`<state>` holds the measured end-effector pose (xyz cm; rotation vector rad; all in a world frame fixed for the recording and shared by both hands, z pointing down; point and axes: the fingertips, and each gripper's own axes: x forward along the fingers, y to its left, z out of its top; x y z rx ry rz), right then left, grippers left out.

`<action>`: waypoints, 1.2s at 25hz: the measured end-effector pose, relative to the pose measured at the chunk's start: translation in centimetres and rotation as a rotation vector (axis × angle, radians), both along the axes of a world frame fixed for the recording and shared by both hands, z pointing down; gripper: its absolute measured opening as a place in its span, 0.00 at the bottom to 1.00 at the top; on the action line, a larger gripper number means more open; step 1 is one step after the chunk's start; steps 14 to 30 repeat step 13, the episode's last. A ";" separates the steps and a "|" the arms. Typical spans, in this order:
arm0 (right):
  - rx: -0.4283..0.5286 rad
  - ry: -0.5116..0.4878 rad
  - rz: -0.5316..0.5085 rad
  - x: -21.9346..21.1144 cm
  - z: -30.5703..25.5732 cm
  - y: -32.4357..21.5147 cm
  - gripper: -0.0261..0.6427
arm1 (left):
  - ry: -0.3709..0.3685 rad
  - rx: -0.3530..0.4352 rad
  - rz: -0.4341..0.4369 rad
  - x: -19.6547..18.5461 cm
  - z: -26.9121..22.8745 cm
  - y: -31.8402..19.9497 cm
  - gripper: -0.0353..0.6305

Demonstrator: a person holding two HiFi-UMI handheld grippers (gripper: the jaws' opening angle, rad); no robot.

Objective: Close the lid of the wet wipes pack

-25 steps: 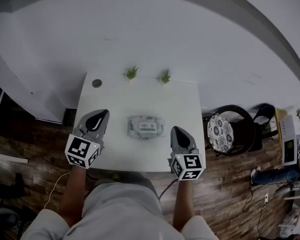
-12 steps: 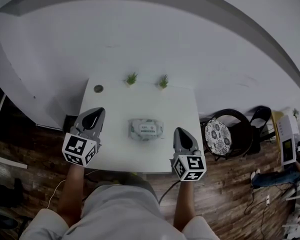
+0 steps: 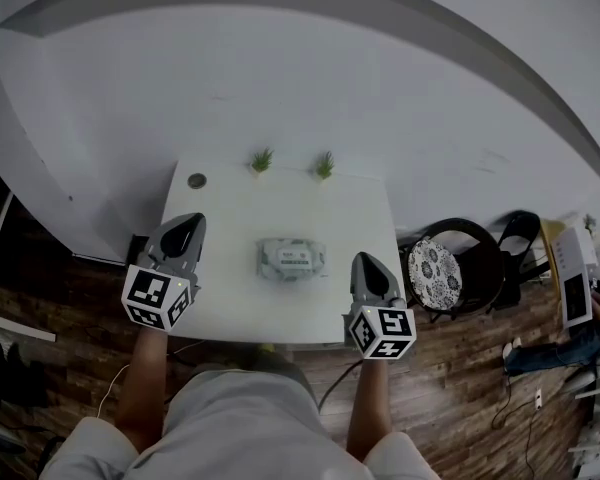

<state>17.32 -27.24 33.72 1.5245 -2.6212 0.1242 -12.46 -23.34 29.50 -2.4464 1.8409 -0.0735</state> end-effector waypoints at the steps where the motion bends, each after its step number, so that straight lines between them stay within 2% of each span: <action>1: 0.000 0.000 0.001 0.1 0.0 0.0 0.04 | 0.002 -0.001 -0.002 0.0 0.0 0.1 0.06; 30: 0.003 0.007 0.004 0.2 -0.3 0.2 0.04 | 0.017 0.011 -0.016 0.1 -0.2 0.9 0.06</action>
